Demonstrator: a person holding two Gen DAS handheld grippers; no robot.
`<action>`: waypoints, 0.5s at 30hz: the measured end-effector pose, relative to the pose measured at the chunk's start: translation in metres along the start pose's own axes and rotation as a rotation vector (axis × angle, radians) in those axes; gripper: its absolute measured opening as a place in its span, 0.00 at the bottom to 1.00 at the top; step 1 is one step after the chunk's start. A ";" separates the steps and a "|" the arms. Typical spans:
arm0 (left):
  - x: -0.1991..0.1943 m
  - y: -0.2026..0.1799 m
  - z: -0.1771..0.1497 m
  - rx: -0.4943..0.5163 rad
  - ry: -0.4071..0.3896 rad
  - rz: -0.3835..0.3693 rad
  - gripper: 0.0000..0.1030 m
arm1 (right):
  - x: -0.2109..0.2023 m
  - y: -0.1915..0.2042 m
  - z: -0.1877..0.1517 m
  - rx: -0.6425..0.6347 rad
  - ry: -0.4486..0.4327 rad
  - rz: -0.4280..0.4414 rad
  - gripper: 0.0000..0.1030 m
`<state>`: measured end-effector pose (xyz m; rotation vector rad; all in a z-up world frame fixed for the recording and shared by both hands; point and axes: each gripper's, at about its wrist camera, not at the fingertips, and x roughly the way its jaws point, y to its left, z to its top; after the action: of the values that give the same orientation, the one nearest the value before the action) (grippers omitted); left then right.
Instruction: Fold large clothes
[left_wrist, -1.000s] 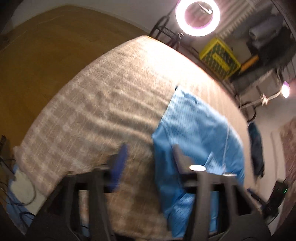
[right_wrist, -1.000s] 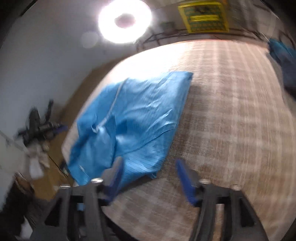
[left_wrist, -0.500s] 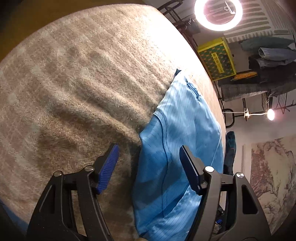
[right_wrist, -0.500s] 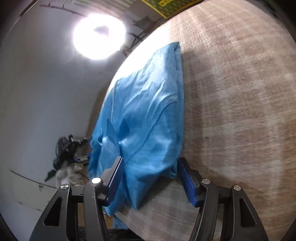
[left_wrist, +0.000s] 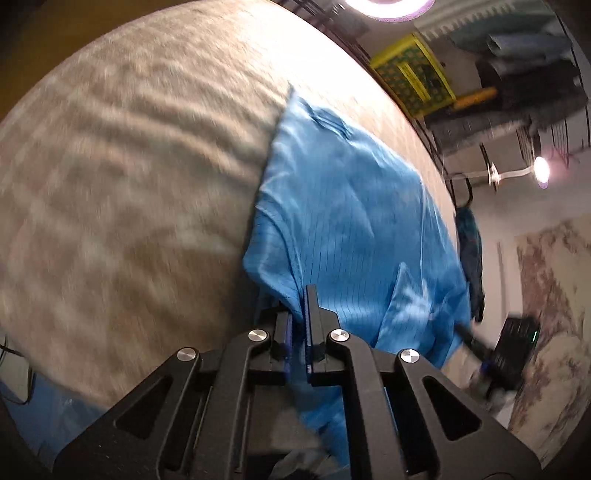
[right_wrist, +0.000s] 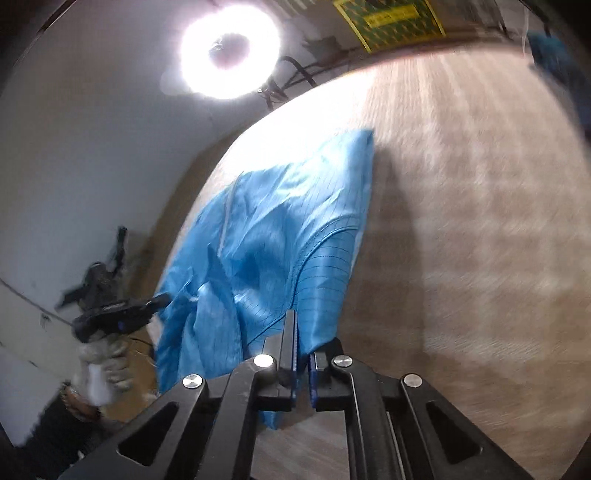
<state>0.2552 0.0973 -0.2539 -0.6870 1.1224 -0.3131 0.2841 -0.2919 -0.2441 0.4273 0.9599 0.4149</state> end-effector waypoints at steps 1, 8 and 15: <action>0.000 -0.003 -0.007 0.016 -0.007 0.026 0.03 | -0.004 -0.004 0.001 0.001 0.005 -0.003 0.01; -0.017 0.000 -0.011 -0.011 -0.065 0.201 0.25 | 0.018 0.001 -0.010 -0.064 0.122 -0.148 0.13; -0.045 -0.072 0.018 0.166 -0.241 0.183 0.25 | -0.036 0.050 0.023 -0.247 -0.116 -0.222 0.34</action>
<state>0.2598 0.0740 -0.1704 -0.4582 0.9103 -0.1602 0.2774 -0.2724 -0.1816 0.1171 0.8206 0.2986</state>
